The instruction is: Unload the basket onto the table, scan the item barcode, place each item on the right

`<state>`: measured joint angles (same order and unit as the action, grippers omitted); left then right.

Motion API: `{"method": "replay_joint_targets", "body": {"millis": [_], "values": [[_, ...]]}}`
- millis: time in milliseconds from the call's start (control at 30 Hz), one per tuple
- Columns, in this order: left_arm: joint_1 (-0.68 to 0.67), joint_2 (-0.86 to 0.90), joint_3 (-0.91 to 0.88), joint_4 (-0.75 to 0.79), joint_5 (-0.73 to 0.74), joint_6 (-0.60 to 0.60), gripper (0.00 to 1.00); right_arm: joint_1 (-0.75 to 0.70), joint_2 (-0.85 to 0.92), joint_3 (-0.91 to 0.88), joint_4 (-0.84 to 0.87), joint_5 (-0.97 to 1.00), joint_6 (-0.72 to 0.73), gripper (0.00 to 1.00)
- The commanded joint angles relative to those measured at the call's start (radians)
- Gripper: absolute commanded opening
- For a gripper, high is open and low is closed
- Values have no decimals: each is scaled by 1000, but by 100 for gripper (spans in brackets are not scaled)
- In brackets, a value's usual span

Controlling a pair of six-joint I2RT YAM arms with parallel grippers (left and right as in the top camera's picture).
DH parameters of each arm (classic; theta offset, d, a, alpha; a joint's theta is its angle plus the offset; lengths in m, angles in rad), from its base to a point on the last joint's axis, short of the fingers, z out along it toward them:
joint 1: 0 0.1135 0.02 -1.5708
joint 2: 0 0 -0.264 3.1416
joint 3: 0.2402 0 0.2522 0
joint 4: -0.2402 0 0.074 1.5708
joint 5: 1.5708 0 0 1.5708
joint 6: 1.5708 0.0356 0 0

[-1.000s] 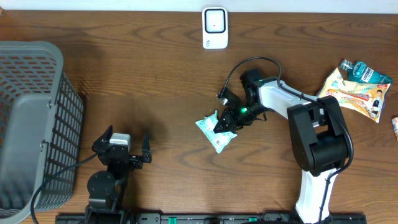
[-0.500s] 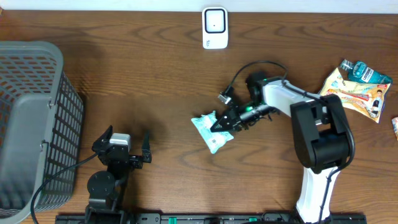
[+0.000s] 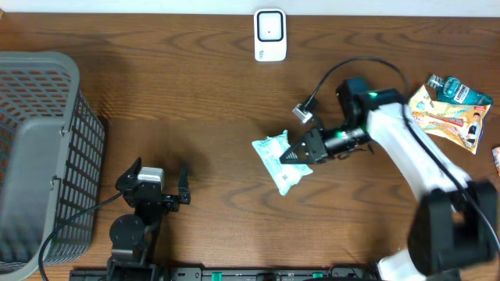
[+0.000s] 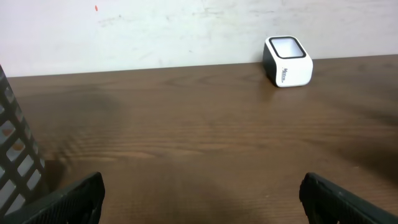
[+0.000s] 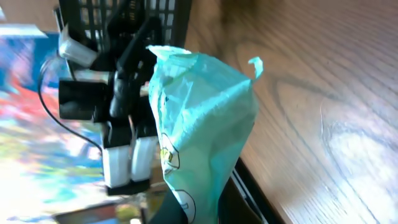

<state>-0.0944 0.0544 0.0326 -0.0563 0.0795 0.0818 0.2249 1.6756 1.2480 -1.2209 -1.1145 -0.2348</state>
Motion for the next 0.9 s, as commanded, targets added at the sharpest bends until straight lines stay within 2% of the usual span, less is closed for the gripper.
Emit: {"method": "replay_joint_targets", "body": {"millis": [0, 200, 400, 500, 633, 733, 867], "values": [[3, -5, -16, -33, 14, -2, 100, 11, -124, 1, -2, 99, 56, 1], [3, -5, -16, -33, 14, -2, 100, 15, -293, 0, 41, 317, 331, 1], [3, -5, -16, -33, 14, -2, 100, 40, -437, -1, 39, 594, 806, 2], [3, -5, -16, -33, 14, -2, 100, 60, -481, -1, 59, 597, 872, 2], [3, -5, -16, -33, 14, -2, 100, 105, -506, -1, 71, 648, 874, 2], [3, -5, -16, -33, 14, -2, 100, 169, -507, -1, 55, 826, 887, 2], [3, -5, -16, -33, 14, -2, 100, 315, -506, -1, 62, 1123, 984, 2]]}}
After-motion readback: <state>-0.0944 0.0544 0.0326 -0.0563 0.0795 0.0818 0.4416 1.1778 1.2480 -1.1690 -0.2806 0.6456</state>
